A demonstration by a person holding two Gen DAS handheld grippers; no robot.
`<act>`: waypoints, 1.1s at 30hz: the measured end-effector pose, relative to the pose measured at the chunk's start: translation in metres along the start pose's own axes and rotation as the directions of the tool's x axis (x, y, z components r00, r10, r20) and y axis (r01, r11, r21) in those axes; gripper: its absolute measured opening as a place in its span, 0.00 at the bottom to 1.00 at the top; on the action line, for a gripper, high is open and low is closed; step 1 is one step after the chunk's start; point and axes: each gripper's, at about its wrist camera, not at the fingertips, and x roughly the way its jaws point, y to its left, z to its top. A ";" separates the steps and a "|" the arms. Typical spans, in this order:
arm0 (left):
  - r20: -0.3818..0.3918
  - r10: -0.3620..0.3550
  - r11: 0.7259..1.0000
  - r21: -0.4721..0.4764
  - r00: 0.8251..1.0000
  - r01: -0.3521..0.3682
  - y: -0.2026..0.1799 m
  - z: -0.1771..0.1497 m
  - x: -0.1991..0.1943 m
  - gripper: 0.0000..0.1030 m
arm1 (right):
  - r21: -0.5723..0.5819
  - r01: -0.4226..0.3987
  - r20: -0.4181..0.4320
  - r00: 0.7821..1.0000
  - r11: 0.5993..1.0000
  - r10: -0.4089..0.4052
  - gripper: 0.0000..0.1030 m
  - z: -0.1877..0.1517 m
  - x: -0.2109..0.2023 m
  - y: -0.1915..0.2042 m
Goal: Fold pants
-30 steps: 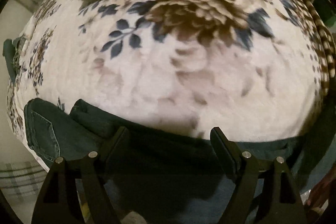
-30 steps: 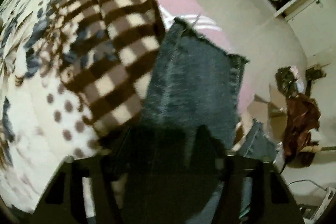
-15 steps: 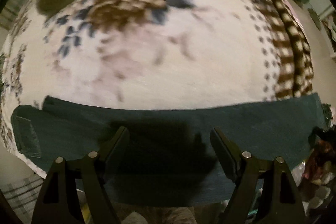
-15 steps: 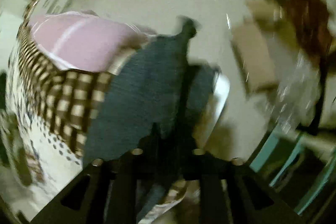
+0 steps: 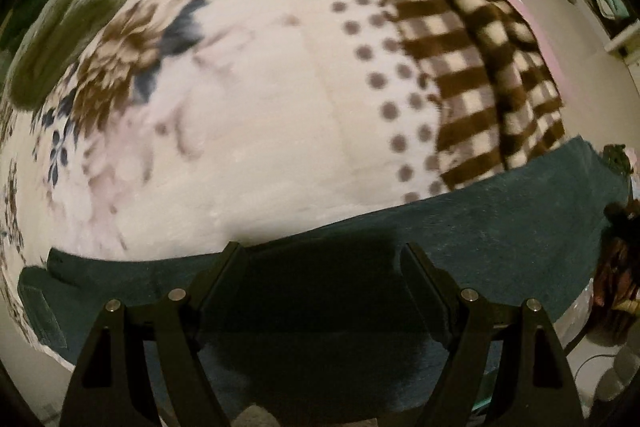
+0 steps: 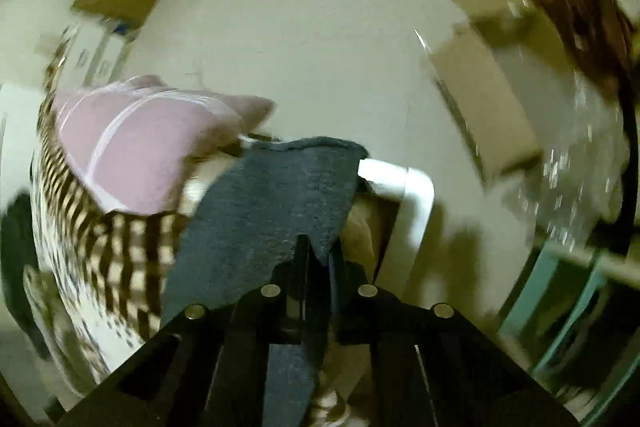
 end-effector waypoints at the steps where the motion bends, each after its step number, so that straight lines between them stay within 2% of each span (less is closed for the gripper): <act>1: 0.001 -0.002 1.000 0.007 1.000 0.002 -0.006 -0.001 -0.001 0.76 | -0.026 -0.002 0.014 1.000 1.000 0.003 0.08 0.000 -0.004 0.003; 3: -0.005 -0.006 1.000 0.020 1.000 0.006 -0.021 -0.004 0.001 0.77 | -0.060 -0.016 0.043 0.999 0.998 0.019 0.08 -0.001 -0.015 0.004; 5: -0.018 -0.019 0.999 0.025 1.000 0.020 -0.028 -0.009 0.005 0.86 | -0.090 -0.008 0.054 0.998 0.996 0.013 0.08 -0.001 -0.011 0.002; 7: -0.025 -0.035 0.999 0.021 0.999 0.036 -0.029 -0.016 0.008 0.86 | -0.120 0.024 -0.020 0.999 0.992 -0.027 0.13 0.001 0.014 -0.004; 8: -0.021 -0.048 0.999 0.015 0.999 0.048 -0.029 -0.020 0.007 0.86 | -0.114 -0.001 -0.033 0.999 0.993 -0.003 0.20 0.003 0.019 -0.008; 9: -0.016 -0.055 0.998 0.009 0.998 0.055 -0.028 -0.023 0.006 0.86 | -0.106 -0.012 -0.033 0.999 0.994 0.009 0.33 0.003 0.016 -0.010; 10: -0.016 -0.055 0.998 0.001 0.998 0.055 -0.026 -0.025 0.004 0.86 | -0.096 -0.034 -0.056 0.998 0.995 0.029 0.41 0.004 0.011 -0.013; 11: -0.018 -0.060 0.998 -0.018 0.998 0.059 -0.021 -0.029 0.000 0.86 | -0.089 -0.052 -0.067 0.997 0.995 0.047 0.55 0.003 0.006 -0.014; 15: -0.012 -0.118 0.982 -0.153 0.993 0.115 0.030 -0.052 -0.023 0.86 | -0.097 -0.074 -0.093 0.994 0.993 0.065 0.57 -0.021 -0.027 -0.005; 19: -0.010 -0.082 0.951 -0.301 0.997 0.075 0.109 -0.092 -0.041 0.86 | -0.162 -0.103 -0.220 0.973 0.981 0.066 0.57 -0.081 -0.042 0.029; 21: -0.026 -0.041 0.919 -0.393 0.999 0.028 0.162 -0.123 -0.045 0.86 | -0.224 -0.126 -0.289 0.956 0.966 0.058 0.57 -0.124 -0.042 0.055; 23: -0.039 -0.010 0.881 -0.473 0.999 -0.010 0.212 -0.150 -0.046 0.86 | -0.277 -0.163 -0.371 0.927 0.947 0.051 0.57 -0.174 -0.038 0.082; 25: -0.053 0.020 0.835 -0.548 0.998 -0.046 0.263 -0.179 -0.047 0.86 | -0.308 -0.207 -0.451 0.891 0.929 0.049 0.57 -0.226 -0.031 0.107; 27: -0.065 0.057 0.777 -0.624 0.996 -0.085 0.317 -0.209 -0.046 0.86 | -0.325 -0.244 -0.512 0.857 0.914 0.046 0.57 -0.276 -0.025 0.127; 31: -0.051 0.072 0.670 -0.737 0.996 -0.086 0.399 -0.256 -0.038 0.86 | -0.331 -0.279 -0.593 0.805 0.901 0.031 0.57 -0.374 -0.010 0.157; 33: -0.032 0.062 0.628 -0.776 0.998 -0.064 0.430 -0.267 -0.030 0.86 | -0.311 -0.274 -0.612 0.790 0.910 0.029 0.57 -0.409 -0.003 0.164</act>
